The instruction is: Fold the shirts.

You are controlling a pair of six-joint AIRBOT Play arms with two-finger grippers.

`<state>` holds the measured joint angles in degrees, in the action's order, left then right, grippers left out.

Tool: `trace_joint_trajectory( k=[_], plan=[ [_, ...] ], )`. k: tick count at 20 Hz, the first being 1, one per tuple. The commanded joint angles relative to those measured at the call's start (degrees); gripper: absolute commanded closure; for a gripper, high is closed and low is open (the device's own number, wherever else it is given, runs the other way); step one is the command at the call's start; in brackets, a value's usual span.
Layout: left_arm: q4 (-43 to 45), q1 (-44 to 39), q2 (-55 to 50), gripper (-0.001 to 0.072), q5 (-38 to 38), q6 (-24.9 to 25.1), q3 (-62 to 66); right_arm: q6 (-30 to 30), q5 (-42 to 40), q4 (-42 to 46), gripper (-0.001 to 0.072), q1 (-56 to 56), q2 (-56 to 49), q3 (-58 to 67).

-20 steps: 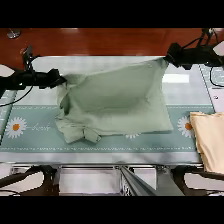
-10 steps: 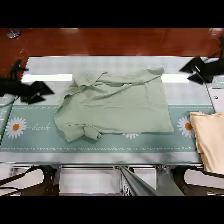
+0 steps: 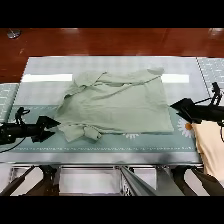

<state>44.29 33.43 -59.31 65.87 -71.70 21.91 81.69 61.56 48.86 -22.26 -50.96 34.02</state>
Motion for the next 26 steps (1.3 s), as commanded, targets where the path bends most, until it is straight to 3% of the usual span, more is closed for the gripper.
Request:
trace_joint_trajectory(
  k=[1, 3, 4, 6, 9, 12, 15, 18, 23, 24, 25, 26],
  plan=[
    [-7.58, -5.31, -0.46, 0.0012, -10.03, 5.14, -4.37, 0.11, -0.02, -1.27, 0.0099, -0.07, 2.60, -3.67],
    [-11.87, -11.08, -1.05, 0.0013, -16.85, 6.58, -4.33, 0.63, -0.09, -1.44, 0.0099, -0.24, 2.60, -3.67],
    [-13.97, -13.86, -1.31, 0.0082, -19.50, 6.58, -4.09, 0.74, 0.04, -1.31, 0.0099, -1.14, 2.60, -3.67],
    [-14.34, -17.35, -2.03, 0.0677, -19.91, 7.87, -2.86, 1.95, 1.79, 2.78, 0.0099, -4.46, 2.56, -3.67],
    [-14.32, -17.31, -1.99, 0.0686, -14.95, 8.24, 1.25, 6.95, 9.38, 16.00, 0.0099, -6.54, 2.56, -4.17],
    [-14.32, -17.42, -1.97, 0.0686, -12.22, 8.24, 5.95, 6.93, 13.94, 19.23, 0.0099, -6.49, 2.01, -7.28],
    [-14.34, -17.51, -1.99, 0.0686, -11.23, 8.24, 8.61, 4.66, 12.57, 15.10, 0.0099, -6.49, -2.08, -8.37],
    [-14.34, -17.51, -1.99, 0.0686, -11.17, 8.24, 8.79, 2.36, 3.91, 6.25, 0.0099, -5.79, -7.19, -7.89],
    [-14.34, -17.51, -1.99, 0.0686, -11.17, 8.24, 8.81, 4.98, -2.38, 4.61, 0.0100, 7.15, -19.32, 0.02],
    [-14.34, -17.51, -1.99, 0.0686, -11.15, 8.24, 8.81, 5.57, -2.27, 4.61, 0.0219, 9.16, -21.66, 1.79],
    [-14.34, -17.51, -1.92, 0.0686, -10.99, 8.24, 8.85, 5.60, -2.16, 4.55, 0.0450, 10.88, -23.30, 3.85],
    [-14.34, -17.49, -1.92, 0.0686, -10.75, 8.24, 9.18, 5.25, -2.25, 4.57, 0.0617, 12.22, -23.93, 5.97]
  ],
)
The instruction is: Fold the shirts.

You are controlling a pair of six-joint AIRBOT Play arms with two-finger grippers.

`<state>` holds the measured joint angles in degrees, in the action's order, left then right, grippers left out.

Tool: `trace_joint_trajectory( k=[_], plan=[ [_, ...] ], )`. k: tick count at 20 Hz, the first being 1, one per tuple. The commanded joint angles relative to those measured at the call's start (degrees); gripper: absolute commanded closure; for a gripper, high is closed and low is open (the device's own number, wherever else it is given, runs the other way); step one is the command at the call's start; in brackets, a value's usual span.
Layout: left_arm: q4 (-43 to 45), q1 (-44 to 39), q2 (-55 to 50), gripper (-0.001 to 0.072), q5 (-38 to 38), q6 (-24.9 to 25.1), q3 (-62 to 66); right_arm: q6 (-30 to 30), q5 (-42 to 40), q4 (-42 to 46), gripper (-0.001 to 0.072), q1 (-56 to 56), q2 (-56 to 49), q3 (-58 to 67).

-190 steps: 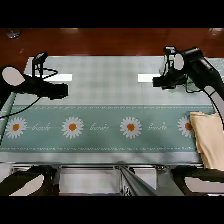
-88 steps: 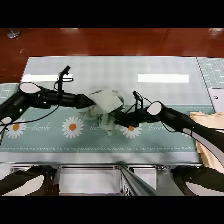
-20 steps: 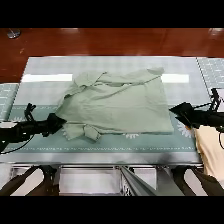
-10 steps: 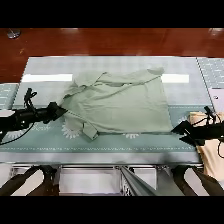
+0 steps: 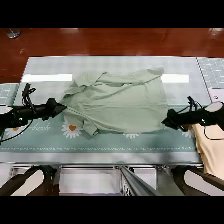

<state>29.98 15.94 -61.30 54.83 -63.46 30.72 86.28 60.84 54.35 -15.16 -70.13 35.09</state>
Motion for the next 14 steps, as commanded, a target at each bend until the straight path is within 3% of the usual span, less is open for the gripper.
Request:
trace_joint_trajectory(
  k=[1, 4, 6, 9, 11, 14],
  plan=[
    [-0.04, 0.04, 0.07, 0.0686, 0.83, -0.02, 1.44, -0.35, -1.14, -0.76, 0.0684, 6.12, -4.81, 8.20],
    [-4.68, 0.04, 0.68, 0.0686, 3.78, 0.00, 13.14, -0.35, 5.05, 0.39, 0.0685, 6.40, -4.15, 26.38],
    [-9.14, 0.04, 1.55, 0.0686, 4.92, -0.02, 27.06, 0.07, 6.75, 0.68, 0.0685, 6.40, -2.58, 44.35],
    [-7.93, 0.26, 2.73, 0.0686, 9.84, -0.17, 51.95, 0.37, 8.92, 4.74, 0.0685, 6.40, 2.10, 67.91],
    [1.57, 0.70, 3.96, 0.0687, 14.36, -7.45, 65.99, 0.57, 11.56, 8.33, 0.0685, 6.38, 8.31, 75.65],
    [21.99, 0.87, 7.93, 0.0687, 21.05, -16.24, 79.54, 0.76, 13.07, 14.25, 0.0685, 6.38, 20.26, 76.63]
  ],
)
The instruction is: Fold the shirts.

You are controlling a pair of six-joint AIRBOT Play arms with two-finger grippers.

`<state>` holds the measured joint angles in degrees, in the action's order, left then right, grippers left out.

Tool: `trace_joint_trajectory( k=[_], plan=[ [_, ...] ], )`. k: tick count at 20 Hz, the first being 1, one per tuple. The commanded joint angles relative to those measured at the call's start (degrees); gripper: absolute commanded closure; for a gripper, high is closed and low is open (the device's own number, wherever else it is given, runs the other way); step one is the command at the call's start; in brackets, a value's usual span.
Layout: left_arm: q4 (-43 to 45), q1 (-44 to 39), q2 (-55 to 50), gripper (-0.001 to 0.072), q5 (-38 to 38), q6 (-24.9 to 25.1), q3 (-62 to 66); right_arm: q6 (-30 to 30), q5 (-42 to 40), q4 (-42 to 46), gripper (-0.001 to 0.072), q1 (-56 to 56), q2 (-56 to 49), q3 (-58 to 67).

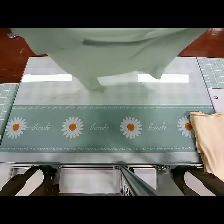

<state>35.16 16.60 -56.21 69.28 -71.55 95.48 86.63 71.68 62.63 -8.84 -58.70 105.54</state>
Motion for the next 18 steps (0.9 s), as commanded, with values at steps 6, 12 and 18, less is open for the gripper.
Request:
trace_joint_trajectory(
  k=[6, 12, 18],
  plan=[
    [40.74, -2.71, 16.87, 0.0687, 12.07, -12.85, 19.67, 3.23, 8.07, 16.50, 0.0685, 0.07, 23.06, 6.16],
    [54.01, -16.00, 20.26, 0.0687, 15.52, -16.81, 16.26, 4.28, 15.54, 14.64, 0.0685, 0.07, 24.35, 1.09],
    [53.79, -16.02, 10.27, 0.0687, 13.38, -16.79, -4.98, 2.29, 4.04, 5.35, 0.0685, 0.09, 20.50, -26.75]
  ],
)
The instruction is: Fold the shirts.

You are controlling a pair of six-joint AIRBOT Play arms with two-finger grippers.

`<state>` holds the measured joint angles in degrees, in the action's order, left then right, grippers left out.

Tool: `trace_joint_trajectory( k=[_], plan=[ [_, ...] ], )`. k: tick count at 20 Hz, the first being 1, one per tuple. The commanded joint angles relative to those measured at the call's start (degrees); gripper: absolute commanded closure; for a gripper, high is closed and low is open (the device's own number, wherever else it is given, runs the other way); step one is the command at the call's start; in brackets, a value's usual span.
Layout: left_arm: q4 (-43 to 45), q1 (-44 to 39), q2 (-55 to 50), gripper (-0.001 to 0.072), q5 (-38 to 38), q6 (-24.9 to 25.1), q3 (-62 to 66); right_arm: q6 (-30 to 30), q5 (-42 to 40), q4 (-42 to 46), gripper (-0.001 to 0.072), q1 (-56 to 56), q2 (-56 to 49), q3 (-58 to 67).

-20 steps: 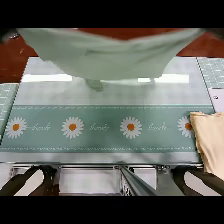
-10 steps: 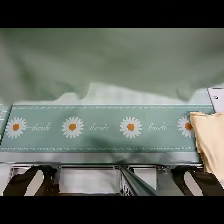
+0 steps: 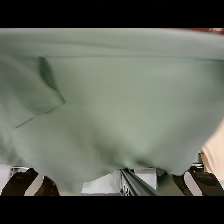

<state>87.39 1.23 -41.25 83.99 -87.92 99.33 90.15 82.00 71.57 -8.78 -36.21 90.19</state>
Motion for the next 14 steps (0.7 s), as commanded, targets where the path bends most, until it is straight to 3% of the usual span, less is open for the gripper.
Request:
trace_joint_trajectory(
  k=[1, 4, 10, 14],
  plan=[
    [1.53, -0.68, -7.56, 0.0686, -3.74, -0.44, -12.15, -1.73, -9.27, -3.91, 0.0685, 0.02, -4.46, -15.30],
    [1.51, -0.68, -15.72, 0.0686, -15.91, -2.29, -20.55, -2.97, -17.00, -5.62, 0.0685, 0.02, -14.58, -22.36],
    [-5.22, -0.68, -35.95, 0.0686, -34.21, -5.79, -23.43, -3.48, -35.08, -8.26, 0.0685, 4.94, -41.09, -19.50],
    [-5.40, -0.66, -43.25, 0.0686, -41.81, -13.42, -23.43, -1.20, -32.02, -9.92, 0.0685, 2.86, -57.40, -4.87]
  ],
)
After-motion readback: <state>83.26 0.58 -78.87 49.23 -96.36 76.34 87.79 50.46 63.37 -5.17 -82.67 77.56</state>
